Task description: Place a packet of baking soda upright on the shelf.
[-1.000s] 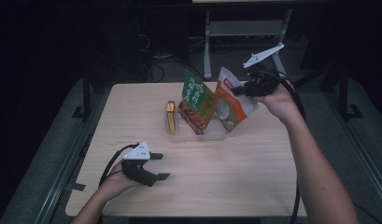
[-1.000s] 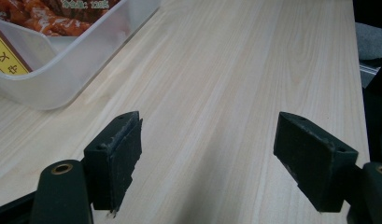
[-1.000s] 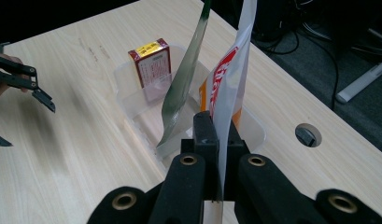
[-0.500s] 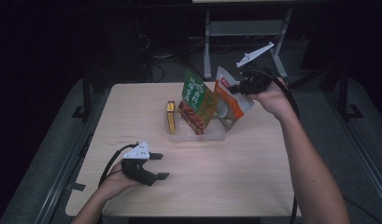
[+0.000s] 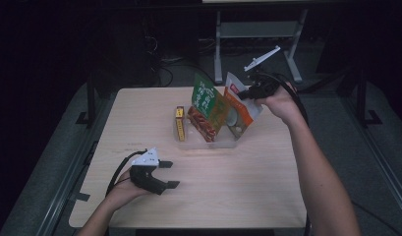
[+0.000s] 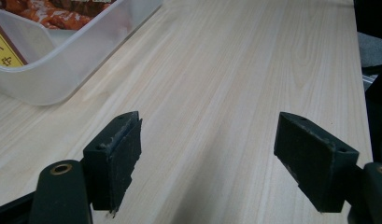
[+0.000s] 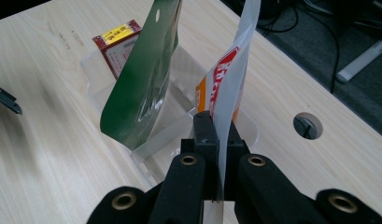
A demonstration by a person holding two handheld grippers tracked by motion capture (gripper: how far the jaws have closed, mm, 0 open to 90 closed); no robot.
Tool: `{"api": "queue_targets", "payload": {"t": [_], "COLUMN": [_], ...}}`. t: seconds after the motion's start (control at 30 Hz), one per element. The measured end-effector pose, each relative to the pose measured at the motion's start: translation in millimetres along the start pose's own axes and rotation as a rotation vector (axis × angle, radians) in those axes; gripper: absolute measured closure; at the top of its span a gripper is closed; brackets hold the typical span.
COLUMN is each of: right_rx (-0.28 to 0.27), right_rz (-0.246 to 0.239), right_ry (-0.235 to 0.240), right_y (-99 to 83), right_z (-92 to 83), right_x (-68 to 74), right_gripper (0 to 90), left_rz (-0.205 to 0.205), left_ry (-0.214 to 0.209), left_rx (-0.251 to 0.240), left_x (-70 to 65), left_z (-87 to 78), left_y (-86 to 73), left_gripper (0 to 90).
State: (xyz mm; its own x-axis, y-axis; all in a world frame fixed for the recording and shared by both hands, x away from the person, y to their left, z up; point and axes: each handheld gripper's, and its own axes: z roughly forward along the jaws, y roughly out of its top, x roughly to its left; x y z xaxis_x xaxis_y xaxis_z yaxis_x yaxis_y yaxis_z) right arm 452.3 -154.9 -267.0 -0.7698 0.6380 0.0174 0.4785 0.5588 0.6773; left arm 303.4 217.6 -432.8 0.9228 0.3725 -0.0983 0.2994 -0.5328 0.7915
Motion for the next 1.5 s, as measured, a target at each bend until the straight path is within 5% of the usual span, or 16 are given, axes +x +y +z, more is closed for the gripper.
{"api": "queue_targets", "payload": {"t": [0.67,1.27,1.4,1.5], "right_rx": [0.072,0.158,0.142,0.085], "right_rz": [0.031,0.082,0.092,0.104], "right_ry": [0.031,0.007,0.011,0.014], "right_y": [-0.1,12.8,8.7,2.7], "right_z": [33.3,58.1,56.7,51.7], "right_x": [-11.0,-14.2,-17.5,-19.0], "right_gripper": [90.0,90.0,88.2,78.6], "left_rz": [0.004,0.073,0.080,0.075], "left_ry": [-0.033,-0.040,-0.043,-0.040], "left_rx": [0.001,0.038,0.047,0.042], "left_x": [-0.7,-6.4,-6.9,-6.1], "left_z": [8.3,7.6,7.6,7.4], "left_y": [3.5,6.8,6.8,6.6], "left_gripper": [22.6,22.6,22.7,22.6]}}
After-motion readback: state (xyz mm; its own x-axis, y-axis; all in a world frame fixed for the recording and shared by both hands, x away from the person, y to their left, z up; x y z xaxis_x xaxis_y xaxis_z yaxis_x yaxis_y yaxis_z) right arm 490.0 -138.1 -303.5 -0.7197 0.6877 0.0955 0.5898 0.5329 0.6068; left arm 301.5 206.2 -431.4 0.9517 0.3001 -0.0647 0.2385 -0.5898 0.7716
